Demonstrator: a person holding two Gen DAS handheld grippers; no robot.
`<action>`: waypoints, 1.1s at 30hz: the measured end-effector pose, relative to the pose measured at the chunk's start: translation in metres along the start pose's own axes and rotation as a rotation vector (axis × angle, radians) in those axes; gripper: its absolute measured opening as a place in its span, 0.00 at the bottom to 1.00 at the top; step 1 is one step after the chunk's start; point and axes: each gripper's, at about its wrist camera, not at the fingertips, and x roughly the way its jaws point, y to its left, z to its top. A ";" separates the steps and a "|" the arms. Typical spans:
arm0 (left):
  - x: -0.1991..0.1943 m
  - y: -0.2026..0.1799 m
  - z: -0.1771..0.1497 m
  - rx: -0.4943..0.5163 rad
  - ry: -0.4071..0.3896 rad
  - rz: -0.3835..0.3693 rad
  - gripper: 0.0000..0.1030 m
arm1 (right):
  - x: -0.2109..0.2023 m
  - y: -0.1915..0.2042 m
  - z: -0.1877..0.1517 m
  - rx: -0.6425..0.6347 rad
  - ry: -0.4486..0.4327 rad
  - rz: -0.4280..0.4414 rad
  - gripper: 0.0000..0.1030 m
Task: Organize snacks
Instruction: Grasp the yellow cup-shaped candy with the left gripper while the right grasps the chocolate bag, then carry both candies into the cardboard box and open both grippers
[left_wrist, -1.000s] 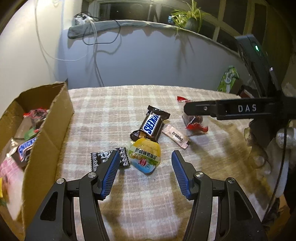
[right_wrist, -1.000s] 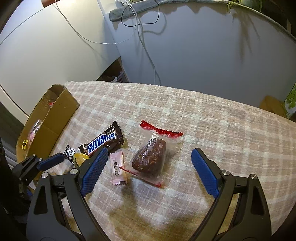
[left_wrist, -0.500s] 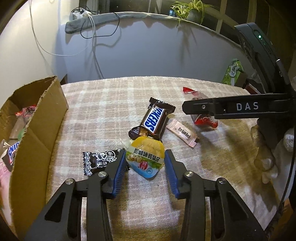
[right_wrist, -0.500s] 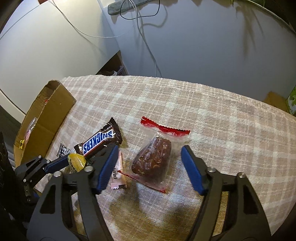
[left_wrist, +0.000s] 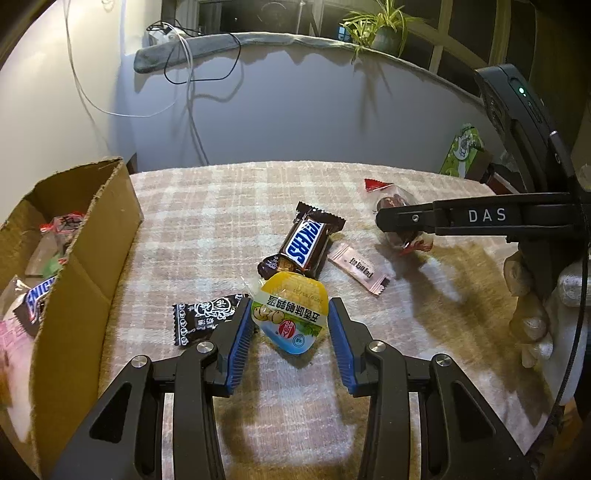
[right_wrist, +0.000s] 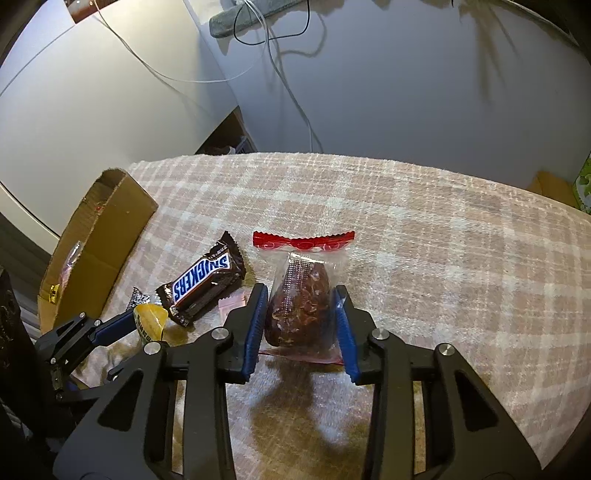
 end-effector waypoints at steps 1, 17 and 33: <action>-0.002 0.000 0.000 -0.002 -0.003 -0.003 0.38 | -0.003 0.000 0.000 0.001 -0.005 0.000 0.36; -0.064 0.009 0.001 -0.031 -0.114 -0.021 0.38 | -0.057 0.042 0.001 -0.057 -0.094 0.026 0.36; -0.114 0.066 -0.003 -0.097 -0.206 0.051 0.38 | -0.064 0.135 0.006 -0.190 -0.119 0.095 0.36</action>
